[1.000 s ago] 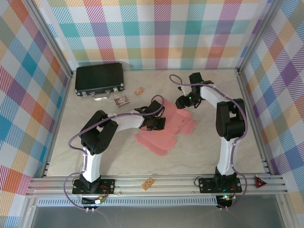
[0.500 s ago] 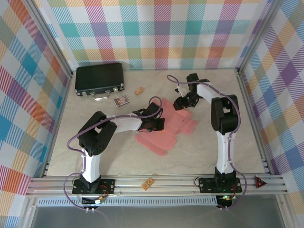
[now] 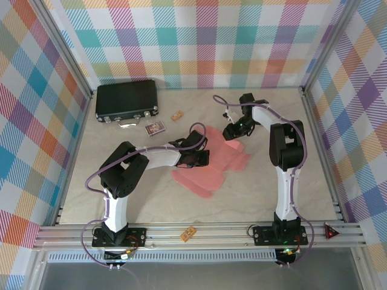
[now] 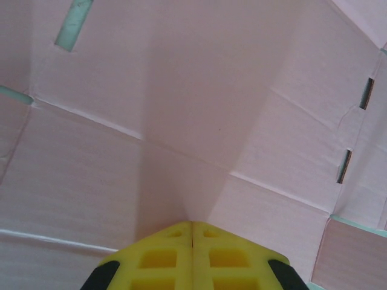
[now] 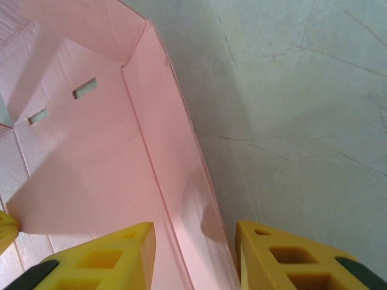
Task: Fold the paper box
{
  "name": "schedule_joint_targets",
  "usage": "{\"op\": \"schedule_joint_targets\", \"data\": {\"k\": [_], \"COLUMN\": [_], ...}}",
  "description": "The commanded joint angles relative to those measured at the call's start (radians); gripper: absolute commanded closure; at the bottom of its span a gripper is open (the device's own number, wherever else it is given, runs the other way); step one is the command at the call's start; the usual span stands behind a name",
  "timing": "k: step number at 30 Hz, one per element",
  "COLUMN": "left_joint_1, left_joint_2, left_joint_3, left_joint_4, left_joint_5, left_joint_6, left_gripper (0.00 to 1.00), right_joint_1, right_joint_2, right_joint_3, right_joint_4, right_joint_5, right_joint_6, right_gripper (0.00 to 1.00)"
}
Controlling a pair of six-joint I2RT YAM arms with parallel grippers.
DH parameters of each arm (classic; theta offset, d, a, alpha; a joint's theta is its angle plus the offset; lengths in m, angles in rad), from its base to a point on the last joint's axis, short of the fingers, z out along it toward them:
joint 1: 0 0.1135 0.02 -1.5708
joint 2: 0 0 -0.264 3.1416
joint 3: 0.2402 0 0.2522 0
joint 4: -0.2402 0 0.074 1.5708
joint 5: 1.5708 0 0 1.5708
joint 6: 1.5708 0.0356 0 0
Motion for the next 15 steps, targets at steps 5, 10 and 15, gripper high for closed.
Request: {"op": "schedule_joint_targets", "data": {"k": [5, 10, 15], "left_joint_1": [0.007, 0.006, 0.007], "left_joint_2": [0.018, 0.019, 0.018], "left_joint_3": [-0.025, -0.024, -0.025], "left_joint_4": [-0.097, -0.099, -0.101], "left_joint_5": [-0.013, -0.016, -0.018], "left_joint_6": [-0.011, -0.012, -0.012], "left_gripper": [1.0, 1.0, 1.0], "right_joint_1": [-0.002, -0.002, -0.001], "right_joint_2": [-0.108, -0.126, -0.126], "right_joint_3": [-0.058, -0.075, -0.076], "right_joint_4": [0.026, 0.033, 0.02], "right_joint_5": [-0.049, -0.075, -0.077], "right_joint_6": [-0.056, -0.078, -0.092], "right_gripper": [0.65, 0.7, 0.75]}}
